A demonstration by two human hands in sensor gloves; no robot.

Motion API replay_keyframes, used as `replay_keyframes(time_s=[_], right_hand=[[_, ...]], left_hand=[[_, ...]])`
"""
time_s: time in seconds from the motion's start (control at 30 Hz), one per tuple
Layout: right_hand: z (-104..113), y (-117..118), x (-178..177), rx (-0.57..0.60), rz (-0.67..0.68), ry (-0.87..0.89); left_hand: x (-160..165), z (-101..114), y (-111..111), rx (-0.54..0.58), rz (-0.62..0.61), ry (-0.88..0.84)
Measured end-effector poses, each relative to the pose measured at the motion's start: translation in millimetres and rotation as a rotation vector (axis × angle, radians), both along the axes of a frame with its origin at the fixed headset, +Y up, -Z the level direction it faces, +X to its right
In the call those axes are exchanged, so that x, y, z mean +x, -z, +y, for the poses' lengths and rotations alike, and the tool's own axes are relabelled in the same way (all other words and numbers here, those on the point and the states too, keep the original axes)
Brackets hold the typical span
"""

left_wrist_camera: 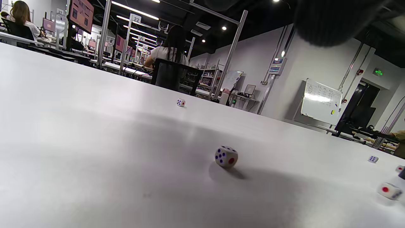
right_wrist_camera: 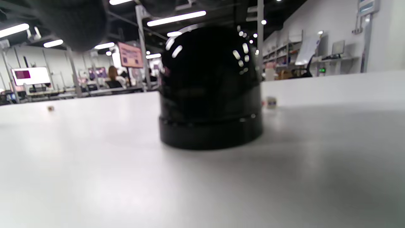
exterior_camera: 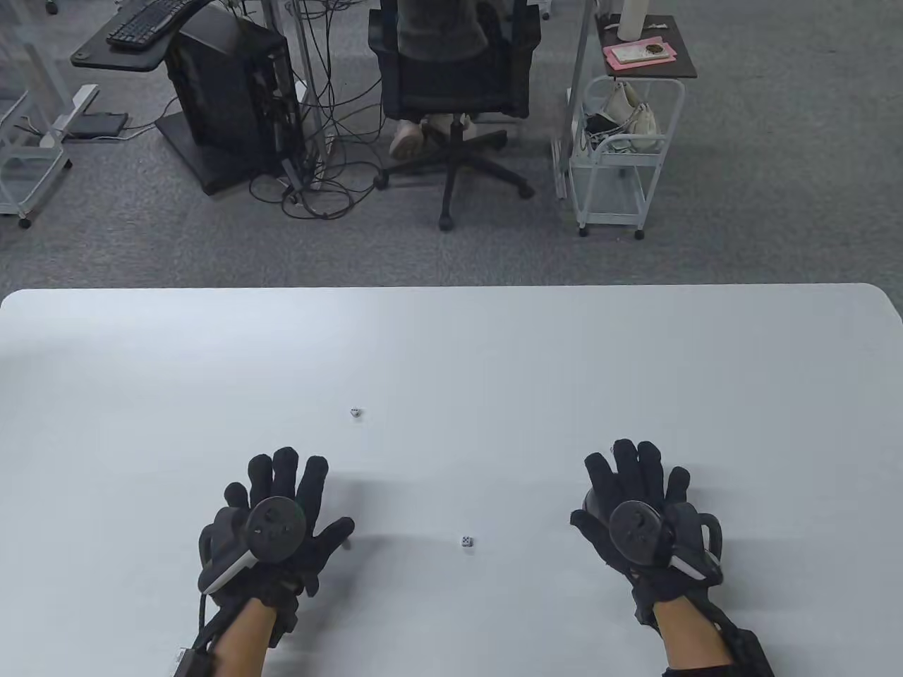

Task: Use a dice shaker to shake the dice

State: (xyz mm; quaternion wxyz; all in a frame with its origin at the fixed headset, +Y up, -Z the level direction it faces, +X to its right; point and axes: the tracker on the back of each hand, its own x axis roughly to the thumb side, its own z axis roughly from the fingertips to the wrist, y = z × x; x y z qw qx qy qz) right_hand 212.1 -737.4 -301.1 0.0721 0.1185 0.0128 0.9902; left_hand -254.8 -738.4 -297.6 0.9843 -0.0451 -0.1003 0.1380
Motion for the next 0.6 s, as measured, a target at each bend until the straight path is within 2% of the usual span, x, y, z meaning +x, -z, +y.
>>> replay_keyframes(time_s=[0.6], right_hand=[[0.4, -2.3, 4.7, 0.024, -0.008, 0.038]], left_hand=[[2.3, -0.9, -0.4, -0.006, -0.005, -0.009]])
